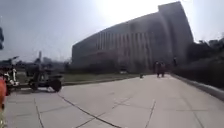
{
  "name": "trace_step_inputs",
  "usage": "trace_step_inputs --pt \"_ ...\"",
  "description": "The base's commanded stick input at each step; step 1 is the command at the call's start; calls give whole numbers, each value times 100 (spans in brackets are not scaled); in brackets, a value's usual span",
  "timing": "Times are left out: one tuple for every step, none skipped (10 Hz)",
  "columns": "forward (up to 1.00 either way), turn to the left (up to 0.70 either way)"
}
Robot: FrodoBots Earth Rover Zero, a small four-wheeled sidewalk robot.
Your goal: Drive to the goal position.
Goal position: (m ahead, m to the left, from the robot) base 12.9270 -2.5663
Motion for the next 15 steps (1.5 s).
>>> trace_step_inputs --pt "70 -36" --pt "70 -36" --pt "70 -36" --pt "70 -1" --pt "70 -1" --pt "70 -1" --pt "70 -1" --pt "70 -1" --pt "70 -1" --pt "70 -1" --pt "70 -1" --pt "70 -1" --pt "70 -1" --pt "70 -1" --pt "70 -1"
